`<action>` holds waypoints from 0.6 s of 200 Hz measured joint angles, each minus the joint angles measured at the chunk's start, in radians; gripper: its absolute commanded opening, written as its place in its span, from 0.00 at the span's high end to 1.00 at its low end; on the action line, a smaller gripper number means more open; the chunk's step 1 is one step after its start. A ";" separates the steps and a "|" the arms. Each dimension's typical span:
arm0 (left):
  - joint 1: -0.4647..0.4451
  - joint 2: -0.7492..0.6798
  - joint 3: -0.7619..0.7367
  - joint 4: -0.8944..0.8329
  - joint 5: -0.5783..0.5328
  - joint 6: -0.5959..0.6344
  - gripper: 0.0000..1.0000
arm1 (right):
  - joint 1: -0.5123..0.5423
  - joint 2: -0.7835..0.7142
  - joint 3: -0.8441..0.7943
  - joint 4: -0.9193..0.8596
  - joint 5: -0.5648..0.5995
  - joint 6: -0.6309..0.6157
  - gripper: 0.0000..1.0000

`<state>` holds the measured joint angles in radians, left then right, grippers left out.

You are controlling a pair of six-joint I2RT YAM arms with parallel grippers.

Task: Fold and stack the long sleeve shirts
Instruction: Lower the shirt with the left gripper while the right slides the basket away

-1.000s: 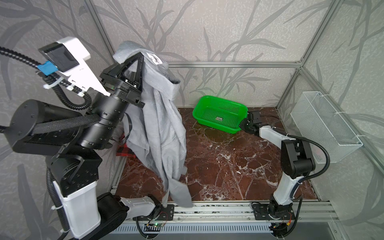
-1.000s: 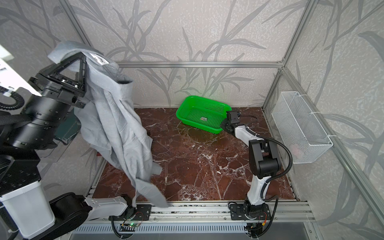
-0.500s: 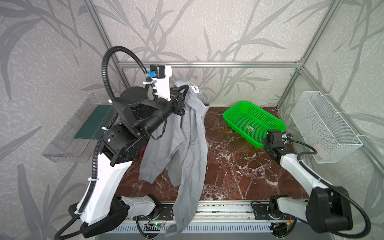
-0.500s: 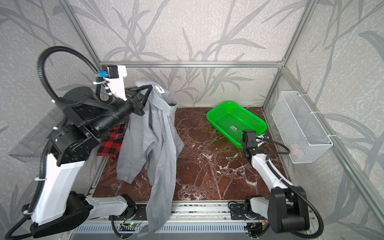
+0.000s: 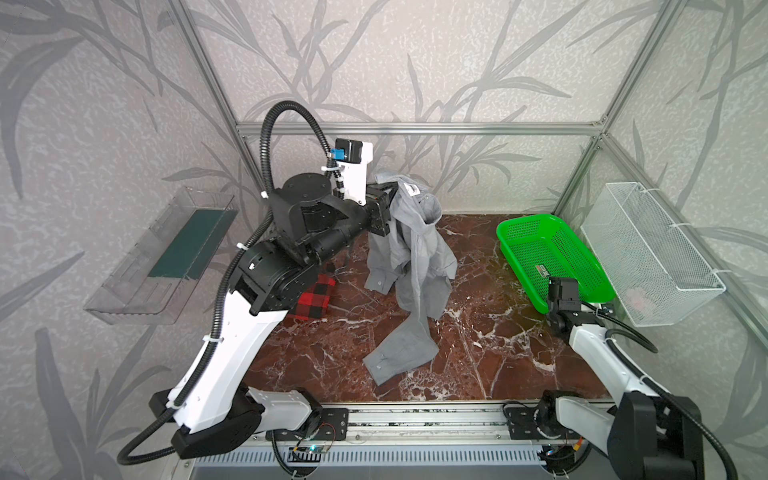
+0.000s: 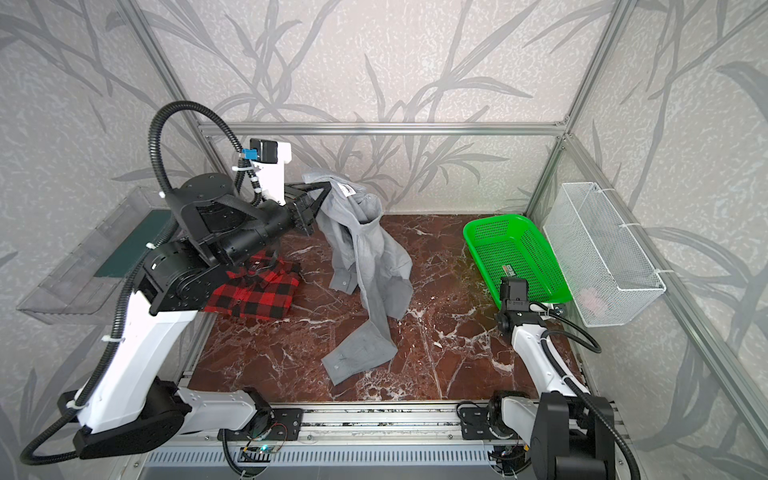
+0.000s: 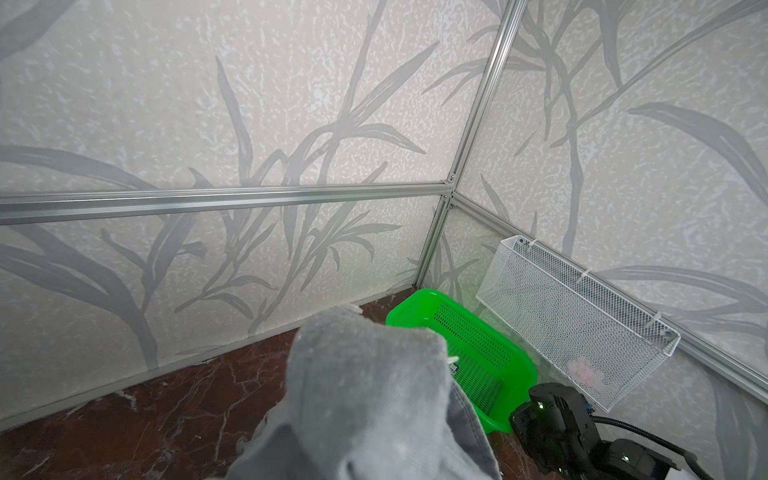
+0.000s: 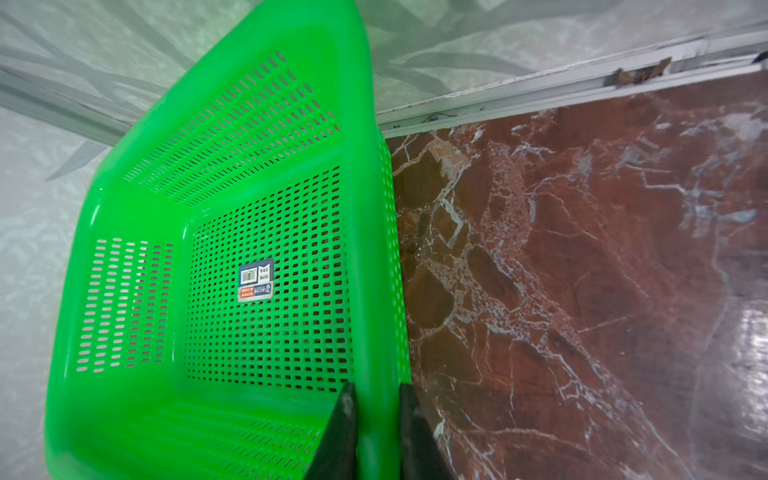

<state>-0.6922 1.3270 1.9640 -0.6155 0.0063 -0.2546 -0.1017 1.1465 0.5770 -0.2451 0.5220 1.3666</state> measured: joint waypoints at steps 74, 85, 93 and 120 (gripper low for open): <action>-0.021 0.033 0.000 -0.015 -0.004 -0.012 1.00 | -0.069 0.161 0.109 0.059 -0.041 -0.014 0.39; -0.021 0.034 0.000 -0.020 -0.007 -0.014 1.00 | -0.070 0.153 0.106 0.070 -0.062 -0.043 0.32; -0.021 0.034 0.000 -0.024 -0.010 -0.017 1.00 | -0.071 0.143 0.102 0.075 -0.080 -0.055 0.28; -0.021 0.049 0.006 -0.051 -0.024 -0.022 1.00 | -0.055 0.062 0.058 0.088 -0.150 -0.123 0.20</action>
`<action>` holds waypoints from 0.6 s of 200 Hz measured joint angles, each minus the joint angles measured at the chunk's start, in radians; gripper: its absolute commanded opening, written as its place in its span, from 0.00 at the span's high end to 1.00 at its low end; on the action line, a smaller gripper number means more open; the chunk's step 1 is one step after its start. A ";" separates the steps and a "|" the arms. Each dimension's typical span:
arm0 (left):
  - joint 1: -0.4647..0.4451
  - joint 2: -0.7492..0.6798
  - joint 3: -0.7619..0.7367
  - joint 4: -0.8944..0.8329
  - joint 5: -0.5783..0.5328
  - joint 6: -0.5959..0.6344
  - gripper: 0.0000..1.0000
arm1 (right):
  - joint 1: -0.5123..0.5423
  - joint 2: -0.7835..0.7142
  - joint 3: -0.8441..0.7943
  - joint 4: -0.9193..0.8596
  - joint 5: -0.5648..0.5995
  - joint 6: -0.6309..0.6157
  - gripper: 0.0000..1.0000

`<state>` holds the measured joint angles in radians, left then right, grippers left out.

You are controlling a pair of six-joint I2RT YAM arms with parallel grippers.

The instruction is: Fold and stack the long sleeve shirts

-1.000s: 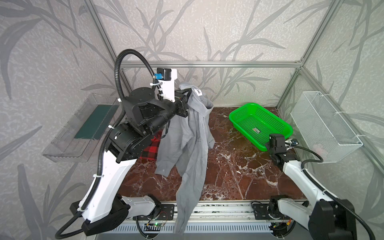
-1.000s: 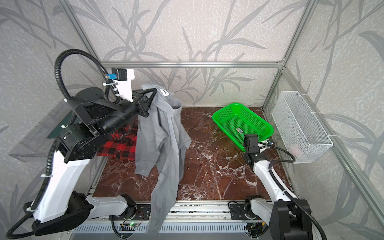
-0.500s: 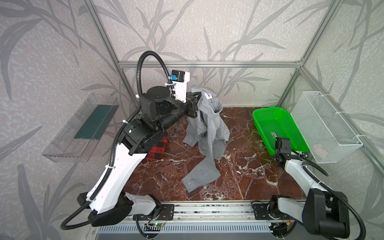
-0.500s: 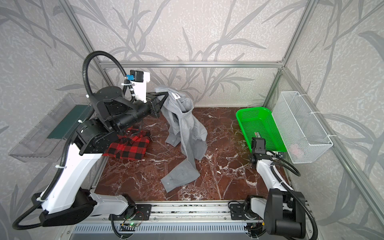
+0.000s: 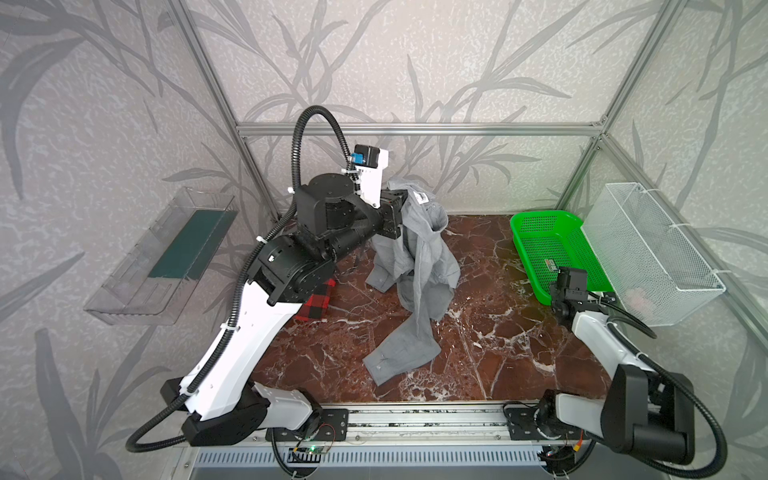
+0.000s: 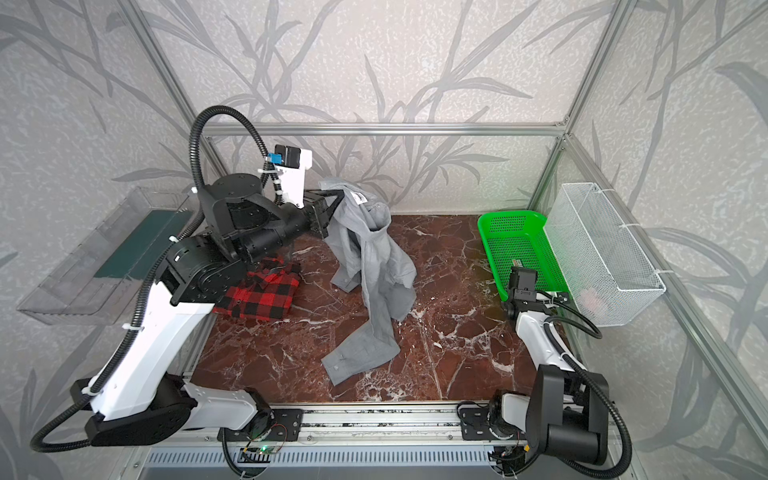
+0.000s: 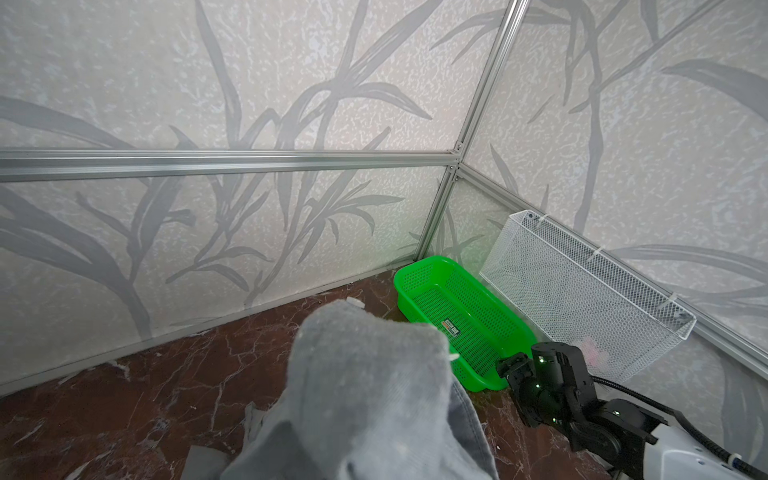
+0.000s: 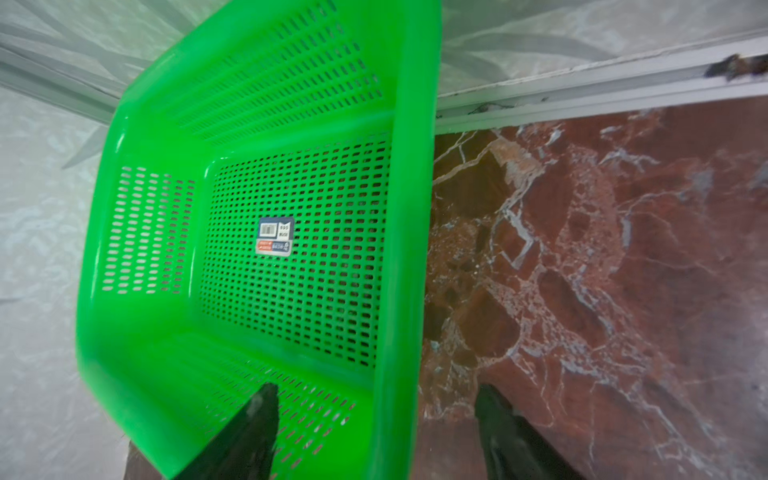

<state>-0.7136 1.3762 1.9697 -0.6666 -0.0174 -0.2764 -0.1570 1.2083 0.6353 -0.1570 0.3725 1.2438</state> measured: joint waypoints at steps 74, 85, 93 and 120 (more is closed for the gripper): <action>0.000 0.163 0.141 -0.120 -0.099 -0.008 1.00 | 0.270 -0.283 -0.068 -0.042 -0.133 -0.215 0.17; 0.000 0.183 0.152 -0.133 -0.113 -0.013 1.00 | 0.340 -0.347 -0.073 -0.053 -0.141 -0.247 0.17; 0.000 0.196 0.157 -0.139 -0.121 -0.014 1.00 | 0.392 -0.377 -0.072 -0.052 -0.146 -0.266 0.17; 0.000 0.252 0.209 -0.181 -0.142 -0.026 1.00 | 0.631 -0.380 -0.013 -0.058 -0.174 -0.336 0.19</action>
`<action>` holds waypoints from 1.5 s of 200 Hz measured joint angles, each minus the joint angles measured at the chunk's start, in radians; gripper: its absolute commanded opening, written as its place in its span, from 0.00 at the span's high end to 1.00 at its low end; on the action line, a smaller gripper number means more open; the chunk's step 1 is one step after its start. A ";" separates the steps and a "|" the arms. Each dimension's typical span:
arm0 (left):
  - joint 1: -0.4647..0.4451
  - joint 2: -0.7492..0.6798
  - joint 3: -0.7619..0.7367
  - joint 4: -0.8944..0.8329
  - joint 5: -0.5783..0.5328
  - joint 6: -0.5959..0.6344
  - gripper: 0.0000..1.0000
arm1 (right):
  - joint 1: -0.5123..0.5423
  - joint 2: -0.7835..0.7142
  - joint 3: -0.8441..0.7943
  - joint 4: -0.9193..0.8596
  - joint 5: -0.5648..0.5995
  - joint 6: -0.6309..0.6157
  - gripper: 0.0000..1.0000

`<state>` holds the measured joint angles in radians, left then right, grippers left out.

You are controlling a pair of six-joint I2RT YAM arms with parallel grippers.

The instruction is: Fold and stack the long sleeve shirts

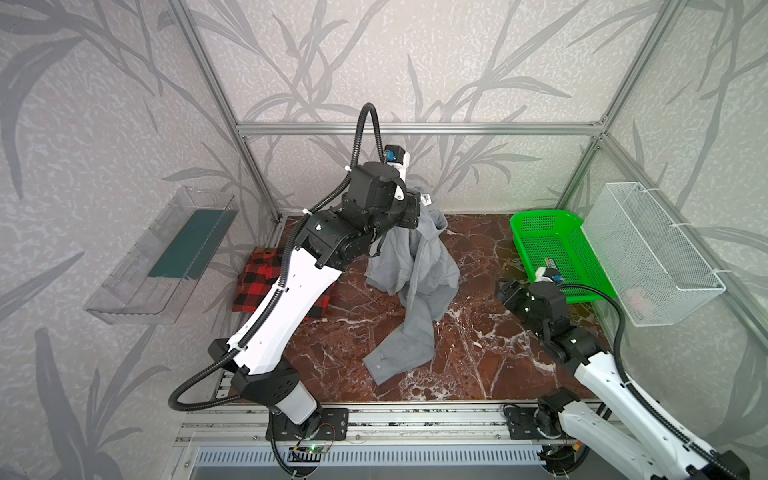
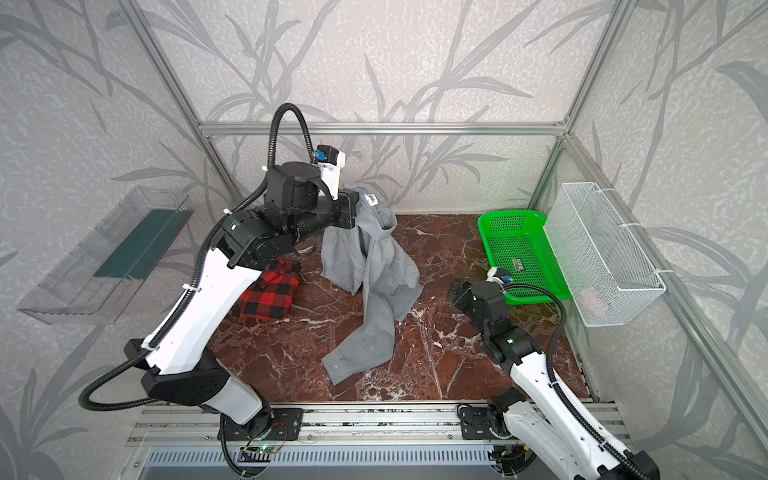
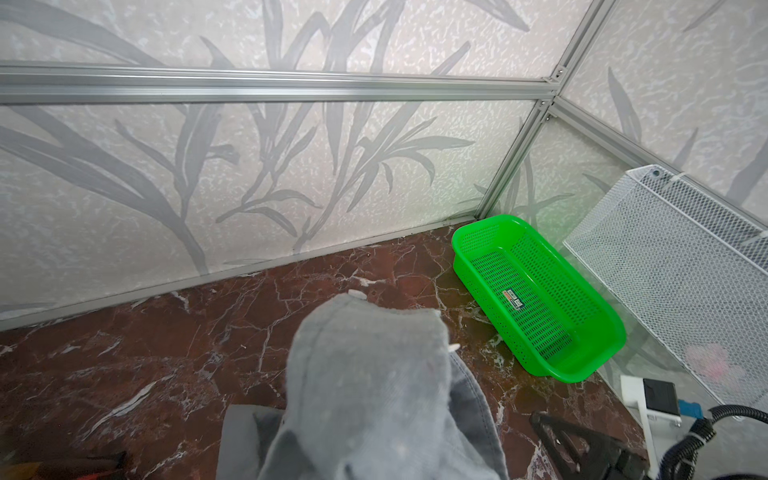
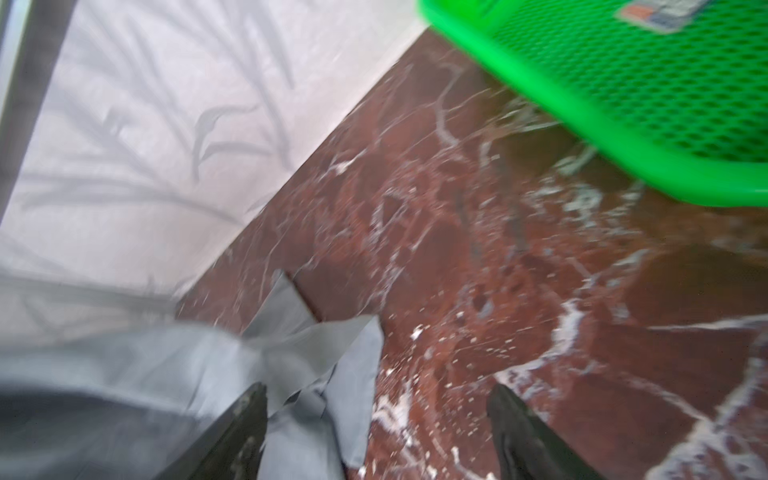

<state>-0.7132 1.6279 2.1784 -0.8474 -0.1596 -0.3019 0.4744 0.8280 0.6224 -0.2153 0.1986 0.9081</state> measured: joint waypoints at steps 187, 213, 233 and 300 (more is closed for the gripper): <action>0.005 0.062 0.028 -0.082 -0.039 -0.058 1.00 | 0.463 0.541 0.438 0.222 -0.007 -0.362 1.00; 0.019 0.020 -0.072 -0.064 -0.040 -0.052 1.00 | 0.409 0.477 0.427 0.151 0.013 -0.381 1.00; 0.045 -0.028 -0.165 -0.040 -0.030 -0.045 1.00 | 0.272 0.372 0.414 0.074 0.008 -0.391 1.00; 0.089 -0.161 -0.443 0.063 0.161 0.015 0.55 | -0.174 0.311 0.509 -0.082 -0.257 -0.408 1.00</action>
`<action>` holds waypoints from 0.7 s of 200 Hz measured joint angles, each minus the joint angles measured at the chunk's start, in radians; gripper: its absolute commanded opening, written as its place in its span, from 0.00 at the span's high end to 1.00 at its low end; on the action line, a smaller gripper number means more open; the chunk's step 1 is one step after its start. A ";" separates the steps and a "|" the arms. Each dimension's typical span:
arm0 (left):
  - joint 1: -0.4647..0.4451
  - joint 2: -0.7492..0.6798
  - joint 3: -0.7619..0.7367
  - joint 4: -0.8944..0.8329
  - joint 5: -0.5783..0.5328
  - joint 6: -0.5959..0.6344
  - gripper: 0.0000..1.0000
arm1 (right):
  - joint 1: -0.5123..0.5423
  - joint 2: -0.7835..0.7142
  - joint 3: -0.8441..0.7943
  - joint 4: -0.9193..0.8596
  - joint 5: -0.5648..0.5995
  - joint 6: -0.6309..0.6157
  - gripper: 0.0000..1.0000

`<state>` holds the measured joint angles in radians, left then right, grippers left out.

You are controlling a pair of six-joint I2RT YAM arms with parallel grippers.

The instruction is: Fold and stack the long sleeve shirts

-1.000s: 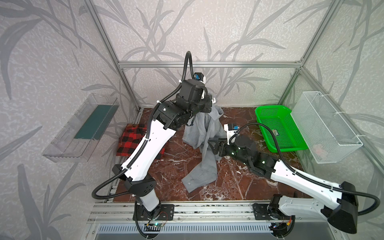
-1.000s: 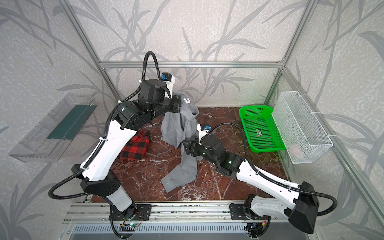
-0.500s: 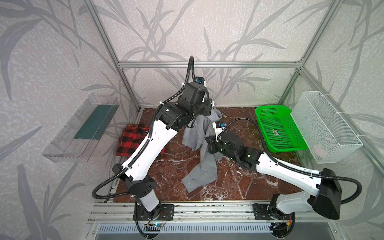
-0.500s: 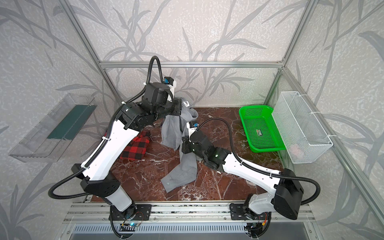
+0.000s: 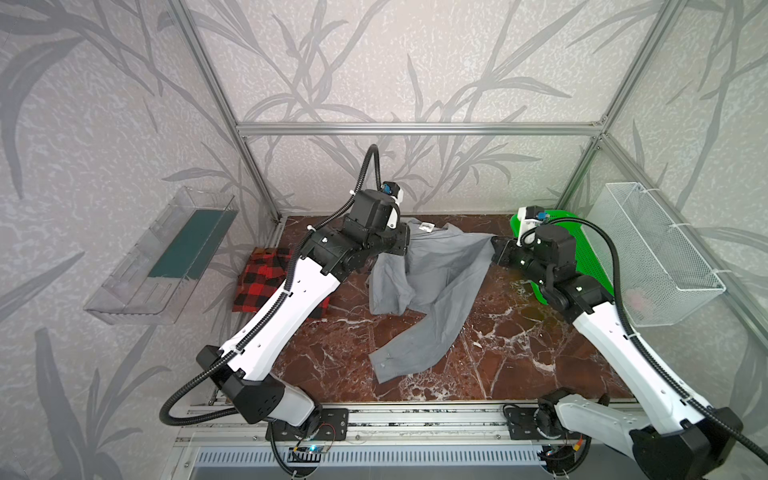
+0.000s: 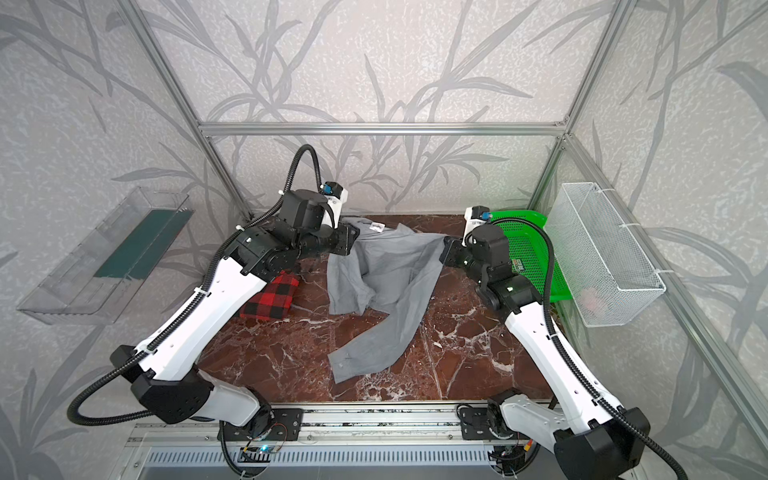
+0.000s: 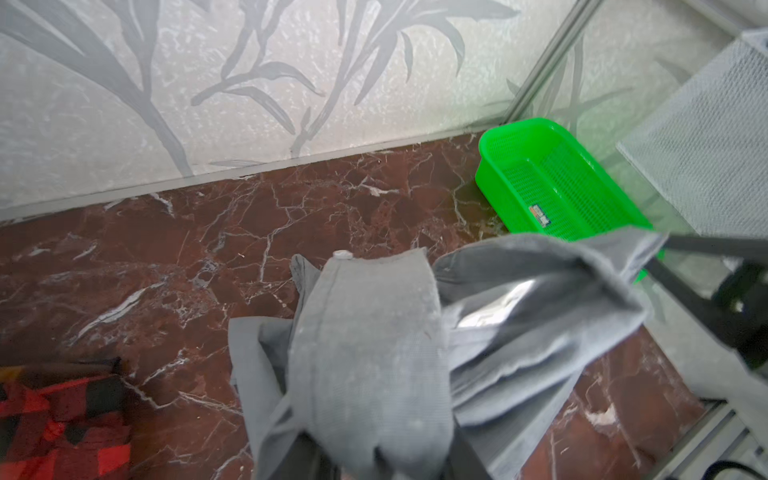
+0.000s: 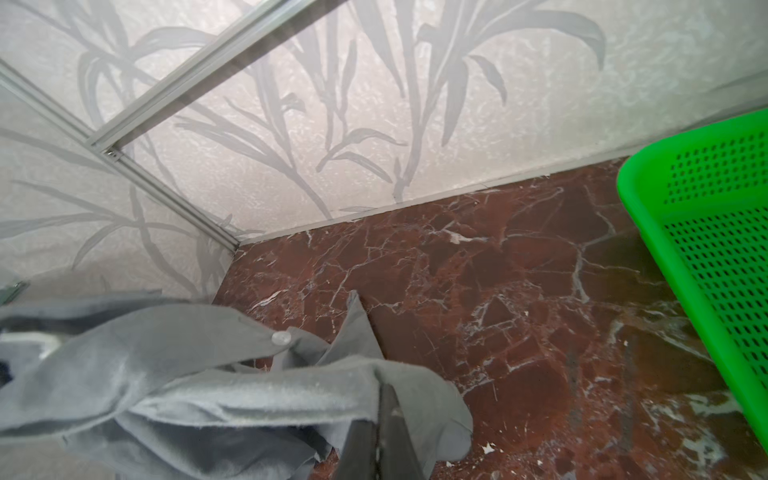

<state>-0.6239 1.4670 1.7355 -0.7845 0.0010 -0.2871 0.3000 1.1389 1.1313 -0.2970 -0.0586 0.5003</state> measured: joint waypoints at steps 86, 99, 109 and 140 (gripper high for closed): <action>0.016 -0.267 -0.438 0.023 0.110 0.018 0.38 | -0.219 0.223 0.001 -0.082 -0.118 0.080 0.54; 0.019 -0.298 -0.496 0.022 0.118 0.014 0.38 | -0.225 0.219 0.001 -0.090 -0.115 0.086 0.43; 0.026 -0.313 -0.537 0.023 0.121 0.010 0.38 | -0.227 0.214 -0.002 -0.098 -0.115 0.092 0.39; 0.080 -0.327 -0.636 0.022 0.135 -0.021 0.38 | -0.190 0.099 -0.072 -0.114 -0.097 0.142 0.36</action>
<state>-0.5438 1.1397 1.1000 -0.7624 0.1360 -0.3080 0.1104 1.2381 1.0588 -0.4114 -0.1555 0.6426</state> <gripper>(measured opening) 0.622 0.633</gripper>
